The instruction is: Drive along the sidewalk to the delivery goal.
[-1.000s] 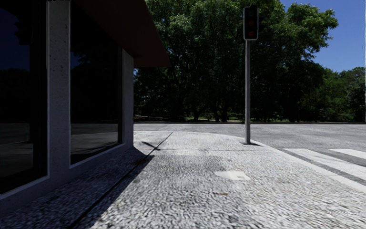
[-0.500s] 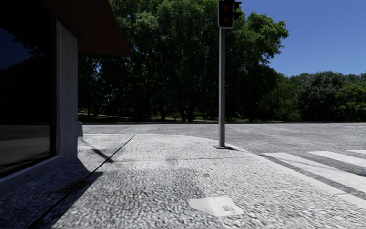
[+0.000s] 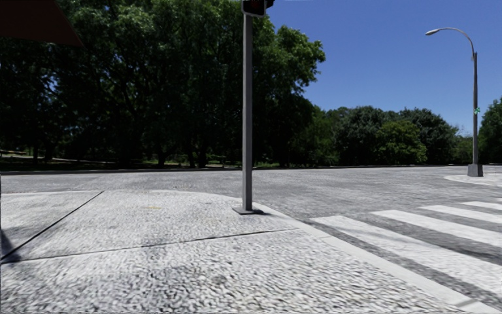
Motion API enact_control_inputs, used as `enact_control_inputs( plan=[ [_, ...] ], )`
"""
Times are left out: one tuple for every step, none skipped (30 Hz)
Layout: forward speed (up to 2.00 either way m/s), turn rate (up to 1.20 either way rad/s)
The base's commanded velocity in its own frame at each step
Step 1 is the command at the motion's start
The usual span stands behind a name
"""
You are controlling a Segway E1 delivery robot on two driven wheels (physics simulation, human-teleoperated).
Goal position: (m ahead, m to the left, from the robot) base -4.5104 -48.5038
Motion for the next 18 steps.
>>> enact_control_inputs(
  plan=[
    [1.57, -0.58],
    [1.57, -0.58],
    [1.57, -0.58],
    [1.57, -0.58],
    [1.57, -0.58],
    [1.57, -0.58],
    [1.57, -0.58],
    [1.57, -0.58],
    [1.57, -0.58],
    [1.57, -0.58],
    [1.58, -0.58],
    [1.59, -0.58],
    [1.59, -0.58],
    [1.59, -0.58],
    [1.6, -0.58],
    [1.6, -0.58],
    [1.6, -0.58],
    [1.6, -0.58]
  ],
)
